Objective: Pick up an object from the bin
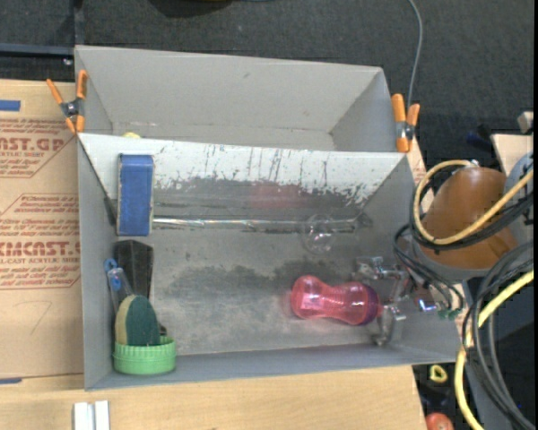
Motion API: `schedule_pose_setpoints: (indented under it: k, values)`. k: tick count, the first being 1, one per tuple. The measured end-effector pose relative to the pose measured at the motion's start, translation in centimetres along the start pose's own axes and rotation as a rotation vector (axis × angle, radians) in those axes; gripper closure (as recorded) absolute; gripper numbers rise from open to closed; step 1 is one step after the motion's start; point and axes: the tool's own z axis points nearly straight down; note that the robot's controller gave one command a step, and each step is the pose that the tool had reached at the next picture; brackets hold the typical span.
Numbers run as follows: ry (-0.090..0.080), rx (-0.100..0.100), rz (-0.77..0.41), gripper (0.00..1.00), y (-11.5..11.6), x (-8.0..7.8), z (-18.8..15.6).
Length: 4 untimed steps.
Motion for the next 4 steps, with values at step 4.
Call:
schedule_pose_setpoints:
  k: [4]
  values:
    - [0.002,-0.006,-0.570,1.00,2.6,0.6,-8.2]
